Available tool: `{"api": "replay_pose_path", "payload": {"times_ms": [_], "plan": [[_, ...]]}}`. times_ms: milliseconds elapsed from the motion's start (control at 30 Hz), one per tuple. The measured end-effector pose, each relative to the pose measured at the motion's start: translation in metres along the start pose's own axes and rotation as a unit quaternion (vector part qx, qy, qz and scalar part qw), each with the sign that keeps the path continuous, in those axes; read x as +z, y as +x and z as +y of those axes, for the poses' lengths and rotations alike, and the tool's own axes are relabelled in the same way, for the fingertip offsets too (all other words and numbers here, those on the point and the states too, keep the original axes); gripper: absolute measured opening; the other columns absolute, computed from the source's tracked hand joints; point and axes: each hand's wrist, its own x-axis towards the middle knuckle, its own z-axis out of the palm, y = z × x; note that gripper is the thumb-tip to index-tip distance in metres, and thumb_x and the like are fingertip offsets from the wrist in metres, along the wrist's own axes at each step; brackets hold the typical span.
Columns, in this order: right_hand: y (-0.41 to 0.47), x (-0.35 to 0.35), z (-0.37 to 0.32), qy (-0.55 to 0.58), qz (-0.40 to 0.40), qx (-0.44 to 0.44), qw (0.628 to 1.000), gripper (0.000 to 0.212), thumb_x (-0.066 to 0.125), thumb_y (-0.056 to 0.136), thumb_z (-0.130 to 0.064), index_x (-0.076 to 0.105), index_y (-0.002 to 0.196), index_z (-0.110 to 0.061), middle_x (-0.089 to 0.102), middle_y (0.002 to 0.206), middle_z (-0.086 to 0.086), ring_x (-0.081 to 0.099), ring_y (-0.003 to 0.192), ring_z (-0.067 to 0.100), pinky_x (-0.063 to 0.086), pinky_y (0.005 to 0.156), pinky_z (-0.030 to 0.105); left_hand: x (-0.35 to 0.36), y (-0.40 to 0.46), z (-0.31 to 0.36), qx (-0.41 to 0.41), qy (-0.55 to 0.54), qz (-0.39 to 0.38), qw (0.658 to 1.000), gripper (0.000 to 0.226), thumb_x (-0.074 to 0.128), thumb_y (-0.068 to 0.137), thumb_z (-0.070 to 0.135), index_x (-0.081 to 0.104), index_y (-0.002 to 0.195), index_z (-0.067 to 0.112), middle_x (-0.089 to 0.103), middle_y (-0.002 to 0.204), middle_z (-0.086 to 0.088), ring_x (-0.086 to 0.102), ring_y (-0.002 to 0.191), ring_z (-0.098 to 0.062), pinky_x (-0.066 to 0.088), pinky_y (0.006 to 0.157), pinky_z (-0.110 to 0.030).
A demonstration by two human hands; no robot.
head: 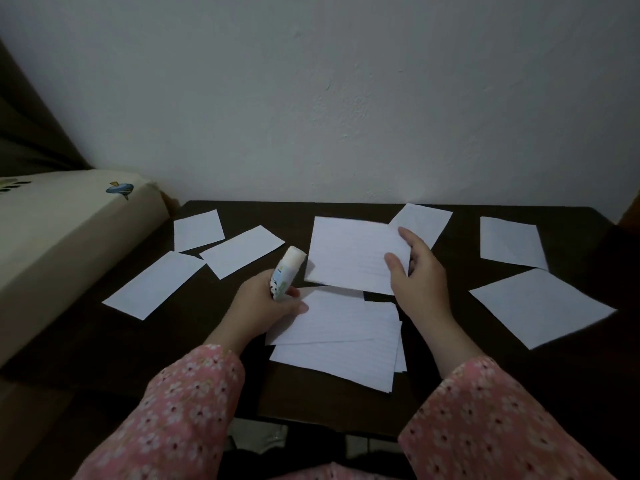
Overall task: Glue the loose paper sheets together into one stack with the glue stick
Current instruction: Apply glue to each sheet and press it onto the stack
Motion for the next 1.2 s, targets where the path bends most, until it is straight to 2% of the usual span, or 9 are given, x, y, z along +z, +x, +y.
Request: {"api": "replay_pose_path", "payload": {"times_ms": [133, 233, 333, 400, 500, 600, 733, 1067, 1200], "plan": [[-0.011, -0.001, -0.005, -0.052, -0.106, 0.043, 0.992, 0.045, 0.061, 0.092, -0.019, 0.051, 0.135, -0.029, 0.052, 0.136, -0.003, 0.052, 0.117, 0.012, 0.047, 0.099, 0.034, -0.014, -0.007, -0.004, -0.004, 0.000, 0.061, 0.998, 0.027, 0.078, 0.076, 0.029, 0.064, 0.095, 0.016, 0.061, 0.089, 0.009, 0.053, 0.082, -0.002, 0.037, 0.062, -0.018], [-0.022, -0.002, -0.008, -0.224, -0.173, 0.056, 0.957, 0.046, 0.060, 0.091, -0.030, 0.048, 0.135, -0.036, 0.047, 0.136, -0.006, 0.046, 0.117, 0.012, 0.040, 0.101, 0.032, -0.024, -0.015, -0.016, -0.021, 0.012, 0.015, 1.000, 0.040, 0.082, 0.070, 0.033, 0.062, 0.102, 0.019, 0.062, 0.092, 0.013, 0.055, 0.084, 0.000, 0.040, 0.066, -0.019], [-0.031, -0.003, -0.008, -0.379, -0.167, -0.023, 0.910, 0.052, 0.058, 0.087, -0.048, 0.044, 0.136, -0.040, 0.031, 0.143, -0.007, 0.028, 0.130, 0.015, 0.026, 0.106, 0.037, -0.020, -0.020, -0.023, -0.011, 0.025, -0.037, 0.999, 0.054, 0.088, 0.059, 0.037, 0.063, 0.106, 0.027, 0.064, 0.102, 0.012, 0.057, 0.093, -0.003, 0.044, 0.073, -0.021], [-0.033, -0.005, -0.010, -0.357, -0.235, -0.030, 0.904, 0.065, 0.059, 0.080, -0.063, 0.041, 0.139, -0.043, 0.020, 0.150, -0.011, 0.017, 0.137, 0.013, 0.018, 0.110, 0.041, -0.015, -0.020, -0.023, -0.001, 0.041, -0.042, 0.998, 0.059, 0.090, 0.054, 0.041, 0.063, 0.106, 0.030, 0.062, 0.107, 0.010, 0.057, 0.097, -0.007, 0.045, 0.078, -0.024], [-0.036, -0.009, -0.014, -0.388, -0.376, -0.015, 0.841, 0.102, 0.063, 0.059, -0.081, 0.024, 0.147, -0.046, 0.000, 0.158, -0.016, -0.004, 0.144, 0.015, 0.002, 0.116, 0.047, -0.014, -0.020, -0.021, 0.011, 0.048, -0.051, 0.997, 0.071, 0.092, 0.046, 0.045, 0.061, 0.108, 0.029, 0.061, 0.109, 0.010, 0.056, 0.100, -0.007, 0.043, 0.076, -0.022], [-0.038, -0.012, -0.015, -0.427, -0.423, -0.009, 0.799, 0.121, 0.069, 0.049, -0.082, 0.012, 0.149, -0.047, -0.016, 0.158, -0.014, -0.016, 0.145, 0.017, -0.006, 0.116, 0.050, -0.018, -0.021, -0.021, 0.013, 0.079, -0.092, 0.993, 0.084, 0.093, 0.039, 0.048, 0.057, 0.113, 0.028, 0.056, 0.114, 0.007, 0.054, 0.102, -0.011, 0.046, 0.084, -0.028], [-0.037, -0.013, -0.013, -0.418, -0.417, -0.005, 0.807, 0.118, 0.071, 0.049, -0.080, 0.014, 0.148, -0.050, -0.018, 0.157, -0.015, -0.015, 0.145, 0.017, -0.008, 0.115, 0.049, -0.023, -0.025, -0.014, 0.003, 0.152, -0.115, 0.982, 0.090, 0.092, 0.045, 0.046, 0.048, 0.122, 0.029, 0.045, 0.119, 0.006, 0.047, 0.105, -0.014, 0.043, 0.088, -0.030], [-0.026, -0.010, -0.013, -0.418, -0.399, 0.012, 0.816, 0.107, 0.072, 0.052, -0.077, 0.026, 0.145, -0.049, -0.025, 0.156, -0.012, -0.021, 0.144, 0.020, -0.001, 0.115, 0.051, -0.025, -0.014, -0.019, -0.011, 0.110, -0.142, 0.984, 0.091, 0.091, 0.040, 0.052, 0.052, 0.121, 0.034, 0.050, 0.120, 0.009, 0.050, 0.108, -0.012, 0.044, 0.092, -0.031], [-0.018, -0.002, -0.017, -0.380, -0.340, -0.003, 0.860, 0.085, 0.060, 0.064, -0.080, 0.039, 0.139, -0.047, -0.012, 0.159, -0.013, -0.011, 0.146, 0.018, 0.006, 0.115, 0.052, -0.026, -0.012, -0.019, 0.005, -0.028, -0.088, 0.996, 0.055, 0.085, 0.060, 0.043, 0.057, 0.107, 0.036, 0.061, 0.107, 0.015, 0.056, 0.099, -0.003, 0.047, 0.082, -0.024]]}}
